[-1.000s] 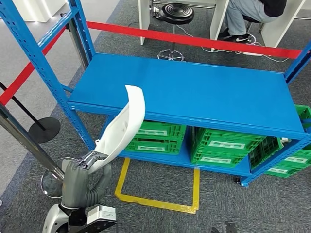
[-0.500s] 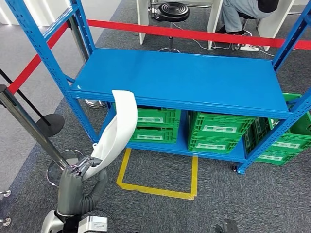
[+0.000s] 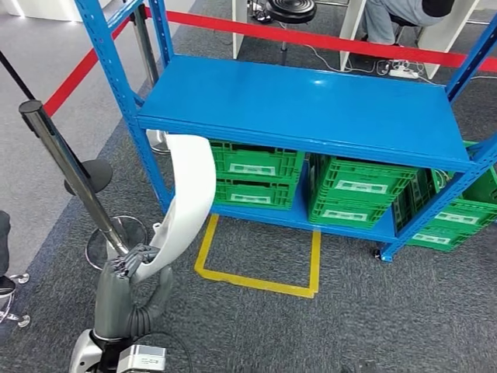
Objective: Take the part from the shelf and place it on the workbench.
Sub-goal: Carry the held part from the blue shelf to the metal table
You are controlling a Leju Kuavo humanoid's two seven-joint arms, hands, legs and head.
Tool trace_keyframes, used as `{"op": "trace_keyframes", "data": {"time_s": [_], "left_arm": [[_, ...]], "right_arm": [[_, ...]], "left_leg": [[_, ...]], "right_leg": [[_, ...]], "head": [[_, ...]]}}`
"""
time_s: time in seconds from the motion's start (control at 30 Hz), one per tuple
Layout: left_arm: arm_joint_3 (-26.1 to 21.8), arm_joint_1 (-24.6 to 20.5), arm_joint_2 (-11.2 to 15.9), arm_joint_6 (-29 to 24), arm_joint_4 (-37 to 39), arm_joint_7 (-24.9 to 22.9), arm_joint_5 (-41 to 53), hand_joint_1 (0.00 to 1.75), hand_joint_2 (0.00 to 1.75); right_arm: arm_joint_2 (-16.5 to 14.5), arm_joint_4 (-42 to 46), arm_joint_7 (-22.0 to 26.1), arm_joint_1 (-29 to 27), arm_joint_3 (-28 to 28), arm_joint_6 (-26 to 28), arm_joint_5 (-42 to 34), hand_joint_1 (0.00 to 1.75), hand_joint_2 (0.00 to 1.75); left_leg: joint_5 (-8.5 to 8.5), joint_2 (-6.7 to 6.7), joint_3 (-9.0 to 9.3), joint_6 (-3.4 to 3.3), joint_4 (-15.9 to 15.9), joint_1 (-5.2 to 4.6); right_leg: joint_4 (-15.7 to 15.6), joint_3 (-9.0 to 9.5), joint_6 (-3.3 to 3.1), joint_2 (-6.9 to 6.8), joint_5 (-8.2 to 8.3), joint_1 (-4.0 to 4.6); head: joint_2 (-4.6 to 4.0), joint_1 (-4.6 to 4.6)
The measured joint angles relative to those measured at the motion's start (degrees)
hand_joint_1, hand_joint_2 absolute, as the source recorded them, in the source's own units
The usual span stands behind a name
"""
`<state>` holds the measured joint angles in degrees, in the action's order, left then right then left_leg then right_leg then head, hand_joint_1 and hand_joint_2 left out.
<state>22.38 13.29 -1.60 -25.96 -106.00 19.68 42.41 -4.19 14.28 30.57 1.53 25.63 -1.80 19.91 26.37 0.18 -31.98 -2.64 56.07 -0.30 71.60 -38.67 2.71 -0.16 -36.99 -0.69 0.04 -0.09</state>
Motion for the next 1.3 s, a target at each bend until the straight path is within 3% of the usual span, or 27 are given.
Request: {"op": "trace_keyframes", "data": {"time_s": [0.03, 0.07, 0.1, 0.17, 0.23, 0.27, 0.33, 0.37, 0.4, 0.47, 0.5, 0.53, 0.57, 0.6, 0.67, 0.73, 0.8, 0.87, 0.9, 0.97, 1.0, 1.03, 1.07, 1.1, 1.17, 1.23, 1.3], "left_arm": [[0.0, -0.1, -0.1, 0.3, 0.1, 0.1, -0.1, 1.75, 1.75], [0.0, -0.2, -0.1, 0.5, 0.2, 0.2, -0.3, 1.75, 1.75], [0.1, -0.4, -0.1, 0.8, 0.3, 0.4, -0.5, 1.75, 1.75], [0.2, -0.8, -0.2, 1.1, 0.6, 0.8, -0.8, 1.75, 1.75], [0.3, -1.3, -0.3, 1.4, 0.9, 1.3, -1.1, 1.75, 1.75], [0.4, -1.5, -0.4, 1.7, 1.0, 1.5, -1.3, 1.75, 1.75], [0.6, -1.9, -0.6, 2.1, 1.3, 2.0, -1.6, 1.75, 1.75], [0.7, -2.0, -0.7, 2.4, 1.4, 2.3, -1.7, 1.75, 1.75], [0.8, -2.1, -0.7, 2.6, 1.6, 2.5, -1.9, 1.75, 1.75], [1.1, -2.4, -0.8, 3.1, 2.1, 3.0, -2.4, 1.75, 1.75], [1.2, -2.7, -0.8, 3.4, 2.4, 3.2, -2.6, 1.75, 1.75], [1.3, -2.9, -0.9, 3.6, 2.7, 3.4, -2.8, 1.75, 1.75], [1.4, -3.0, -0.9, 3.7, 3.0, 3.6, -3.0, 1.75, 1.75], [1.5, -3.1, -1.0, 3.8, 3.2, 3.9, -3.2, 1.75, 1.75], [1.6, -3.4, -1.2, 3.9, 3.6, 4.4, -3.8, 1.75, 1.75], [1.7, -3.6, -1.3, 4.0, 3.8, 4.8, -4.2, 1.75, 1.75], [1.8, -3.8, -1.4, 4.1, 3.9, 5.1, -4.6, 1.75, 1.75], [2.0, -4.0, -1.5, 4.3, 4.0, 5.3, -4.8, 1.75, 1.75], [2.1, -4.1, -1.6, 4.4, 4.1, 5.4, -4.9, 1.75, 1.75], [2.4, -4.3, -1.7, 4.5, 4.3, 5.5, -5.1, 1.75, 1.75], [2.5, -4.4, -1.8, 4.7, 4.4, 5.6, -5.2, 1.75, 1.75], [2.6, -4.4, -1.8, 4.8, 4.6, 5.7, -5.3, 1.75, 1.75], [2.7, -4.5, -1.8, 5.0, 4.7, 5.9, -5.4, 1.75, 1.75], [2.8, -4.5, -1.8, 5.1, 4.9, 6.0, -5.6, 1.75, 1.75], [2.9, -4.6, -1.8, 5.3, 5.1, 6.1, -5.7, 1.75, 1.75], [2.9, -4.6, -1.8, 5.2, 5.1, 6.1, -5.8, 1.75, 1.75], [2.9, -4.5, -1.8, 5.1, 5.1, 6.1, -5.8, 1.75, 1.75]], "right_arm": [[0.0, 0.0, 0.1, 0.0, 0.1, 0.0, -0.1, 0.0, 1.75], [0.0, 0.0, 0.3, 0.0, 0.4, 0.0, -0.1, 0.0, 1.75], [0.0, 0.0, 0.4, 0.0, 0.7, 0.0, -0.3, 0.0, 1.75], [0.0, 0.0, 0.7, 0.1, 1.3, 0.0, -0.5, 0.0, 1.75], [0.0, 0.0, 1.1, 0.2, 1.8, 0.1, -0.8, 0.0, 1.75], [0.0, 0.0, 1.2, 0.2, 2.1, 0.1, -0.9, 0.0, 1.75], [-0.2, -0.1, 1.5, 0.0, 2.7, 0.3, -1.0, 0.0, 1.75], [-0.3, -0.1, 1.6, -0.3, 3.1, 0.4, -1.1, 0.0, 1.75], [-0.5, -0.2, 1.8, -0.5, 3.4, 0.5, -1.2, 0.0, 1.75], [-0.5, -0.2, 1.9, -0.8, 4.2, 0.6, -1.5, 0.0, 1.75], [-0.5, -0.2, 2.0, -0.8, 4.6, 0.6, -1.6, 0.0, 1.75], [-0.6, -0.2, 2.0, -0.8, 5.0, 0.7, -1.8, 0.0, 1.75], [-0.8, -0.2, 2.0, -0.9, 5.4, 0.8, -1.9, 0.0, 1.75], [-1.1, -0.2, 2.0, -0.9, 5.8, 1.0, -1.9, 0.0, 1.75], [-1.7, -0.2, 1.9, -1.0, 6.6, 1.5, -1.8, 0.0, 1.75], [-2.4, -0.1, 1.6, -1.2, 7.4, 1.9, -1.6, 0.0, 1.75], [-2.7, -0.1, 1.2, -1.3, 8.1, 2.1, -1.3, 0.0, 1.75], [-2.9, -0.1, 1.0, -1.5, 8.9, 2.3, -1.2, 0.0, 1.75], [-3.0, -0.1, 1.0, -1.6, 9.2, 2.4, -1.2, 0.0, 1.75], [-3.0, -0.1, 0.9, -1.7, 9.8, 2.5, -1.3, 0.0, 1.75], [-3.0, -0.1, 0.8, -1.8, 10.0, 2.5, -1.3, 0.0, 1.75], [-3.0, -0.1, 0.8, -1.8, 10.3, 2.6, -1.3, 0.0, 1.75], [-3.0, -0.1, 0.8, -1.8, 10.6, 2.7, -1.3, 0.0, 1.75], [-3.0, -0.1, 0.8, -1.8, 10.9, 2.7, -1.4, 0.0, 1.75], [-3.0, 0.0, 0.8, -1.8, 11.4, 2.8, -1.3, 0.0, 1.75], [-3.0, 0.0, 0.7, -1.6, 11.7, 2.7, -1.1, 0.0, 1.75], [-3.0, 0.0, 0.7, -1.7, 11.8, 2.7, -1.0, 0.0, 1.75]], "left_leg": [[-0.77, 0.0, -1.07, -0.05, 0.1, -0.22], [-1.51, 0.0, -2.11, -0.05, 0.2, -0.38], [-2.19, -0.01, -3.12, 0.01, 0.3, -0.47], [-3.35, -0.06, -4.6, 0.29, 0.7, -0.6], [-4.55, -0.01, -5.5, 0.77, 1.1, -0.74], [-5.21, 0.04, -5.91, 1.06, 1.3, -0.78], [-5.64, 0.01, -6.71, 1.69, 1.5, -0.76], [-4.36, -0.04, -7.1, 2.07, 2.2, -0.68], [-1.82, -0.1, -7.56, 2.47, 4.1, -0.52], [4.29, -0.11, -8.59, 3.16, 11.0, -0.01], [6.08, -0.11, -8.94, 3.42, 14.7, 0.2], [6.31, -0.11, -8.85, 3.58, 17.3, 0.36], [5.28, -0.11, -8.05, 3.68, 18.2, 0.49], [3.65, -0.11, -6.31, 3.67, 17.0, 0.58], [1.77, -0.13, -0.97, 3.29, 10.1, 0.59], [2.49, -0.15, 2.93, 2.6, 3.8, 0.37], [2.76, -0.16, 3.42, 1.89, 1.8, 0.13], [2.1, -0.1, 2.83, 1.12, 0.8, 0.29], [1.65, -0.07, 2.37, 0.72, 0.3, 0.44], [0.67, -0.03, 1.11, 0.24, 0.1, 0.5], [0.17, -0.02, 0.44, 0.23, 0.2, 0.46], [-0.33, 0.0, -0.22, 0.27, 0.2, 0.43], [-0.81, 0.01, -0.87, 0.38, 0.3, 0.43], [-1.25, 0.0, -1.51, 0.55, 0.4, 0.46], [-2.02, -0.1, -2.63, 1.08, 0.8, 0.51], [-2.85, -0.18, -3.4, 1.75, 1.2, 0.39], [-3.9, -0.21, -3.8, 2.38, 1.2, 0.33]], "right_leg": [[2.0, 0.26, -0.1, 0.02, 0.29, 0.03], [2.4, 1.29, -0.26, 0.03, 1.8, 0.1], [0.8, 3.31, -0.48, 0.03, 3.82, 0.21], [-6.9, 9.86, -1.02, 0.08, 5.58, 0.51], [-15.1, 15.38, -1.51, 0.12, 3.97, 0.75], [-17.4, 16.58, -1.68, 0.12, 3.26, 0.87], [-18.1, 15.8, -2.29, -0.06, 3.41, 0.74], [-18.1, 15.27, -2.74, -0.25, 3.85, 0.63], [-18.1, 14.66, -3.21, -0.49, 4.46, 0.52], [-17.9, 13.31, -3.72, -0.85, 5.6, 0.59], [-17.6, 12.58, -3.74, -0.96, 6.17, 0.63], [-17.3, 11.82, -3.68, -1.02, 6.69, 0.65], [-16.8, 10.94, -3.57, -1.09, 7.15, 0.66], [-16.3, 10.06, -3.42, -1.12, 7.55, 0.66], [-15.3, 8.4, -3.07, -1.13, 8.1, 0.71], [-14.6, 7.39, -2.46, -1.14, 8.71, 0.74], [-14.5, 6.74, -1.72, -1.17, 9.56, 0.64], [-13.7, 5.6, -1.13, -0.86, 8.52, 0.54], [-12.0, 4.63, -0.9, -0.59, 6.7, 0.53], [-5.5, 2.18, -0.51, -0.12, 1.76, 0.4], [-1.9, 1.27, -0.33, -0.03, 0.07, 0.33], [0.6, 0.93, -0.17, -0.01, -0.35, 0.26], [1.3, 1.45, -0.02, -0.01, 0.5, 0.17], [-0.2, 3.03, 0.08, -0.01, 2.29, 0.05], [-8.0, 8.33, 0.25, 0.15, 5.31, -0.21], [-14.8, 12.56, 0.06, 0.6, 5.42, -0.21], [-16.5, 13.3, -0.55, 0.84, 5.14, 0.02]], "head": [[0.0, 0.01], [0.0, 0.01], [0.0, 0.02], [0.01, 0.06], [0.01, 0.09], [0.0, 0.11], [0.01, 0.07], [0.01, 0.02], [0.01, -0.05], [0.0, -0.14], [0.0, -0.16], [0.0, -0.16], [0.0, -0.17], [0.0, -0.18], [0.0, -0.19], [0.0, -0.16], [0.0, -0.14], [0.0, -0.08], [0.0, 0.04], [0.0, 0.31], [0.0, 0.37], [0.0, 0.38], [0.0, 0.38], [0.0, 0.39], [0.0, 0.41], [0.0, 0.34], [0.0, 0.25]]}}
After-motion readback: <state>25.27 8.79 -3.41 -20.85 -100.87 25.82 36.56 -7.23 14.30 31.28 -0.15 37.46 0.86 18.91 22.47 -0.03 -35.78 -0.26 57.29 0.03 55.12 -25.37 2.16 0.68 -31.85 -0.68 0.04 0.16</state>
